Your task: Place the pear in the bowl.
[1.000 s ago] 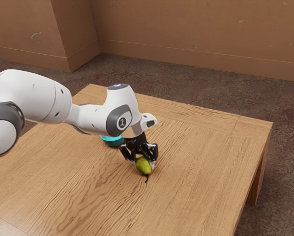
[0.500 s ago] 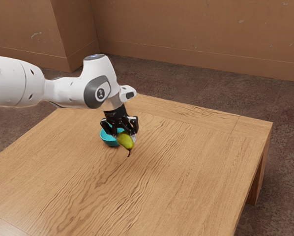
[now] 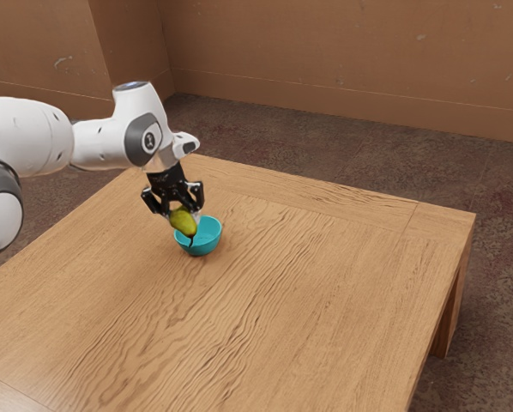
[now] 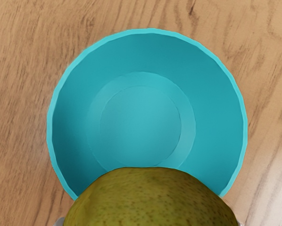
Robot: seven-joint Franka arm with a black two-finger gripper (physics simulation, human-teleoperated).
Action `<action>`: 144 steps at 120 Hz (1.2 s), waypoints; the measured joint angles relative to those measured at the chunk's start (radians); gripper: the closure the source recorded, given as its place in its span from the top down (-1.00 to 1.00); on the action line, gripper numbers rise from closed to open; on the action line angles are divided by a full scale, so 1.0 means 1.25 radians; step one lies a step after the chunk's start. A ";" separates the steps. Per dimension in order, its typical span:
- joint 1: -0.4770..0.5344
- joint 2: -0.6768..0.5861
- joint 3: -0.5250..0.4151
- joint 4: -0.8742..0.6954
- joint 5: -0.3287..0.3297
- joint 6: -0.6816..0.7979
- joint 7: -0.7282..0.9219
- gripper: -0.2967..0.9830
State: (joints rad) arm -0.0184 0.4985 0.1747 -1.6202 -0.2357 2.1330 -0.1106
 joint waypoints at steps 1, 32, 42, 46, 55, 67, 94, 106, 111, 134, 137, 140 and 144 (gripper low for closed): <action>0.000 0.001 0.000 0.001 -0.001 -0.001 0.001 -0.10; 0.001 0.065 -0.005 0.078 -0.019 -0.022 0.036 -0.10; 0.002 0.081 -0.006 0.098 -0.022 -0.033 0.047 -0.10; 0.002 0.085 -0.006 0.106 -0.022 -0.037 0.051 -0.10; 0.014 0.090 -0.005 0.118 -0.028 -0.045 0.062 -0.11; 0.028 0.093 -0.005 0.125 -0.035 -0.053 0.077 -0.10; 0.031 0.106 -0.009 0.143 -0.041 -0.061 0.108 -0.05; 0.031 0.107 -0.015 0.147 -0.046 -0.064 0.123 0.17; 0.031 0.107 -0.015 0.147 -0.048 -0.065 0.129 0.23; 0.031 0.105 -0.017 0.147 -0.051 -0.069 0.151 0.41; 0.031 0.104 -0.017 0.147 -0.051 -0.069 0.154 0.43; 0.031 0.102 -0.017 0.147 -0.051 -0.070 0.156 0.44; 0.031 0.097 -0.017 0.148 -0.050 -0.074 0.159 0.45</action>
State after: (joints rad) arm 0.0199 0.6203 0.1534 -1.4356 -0.2983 2.0405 0.0885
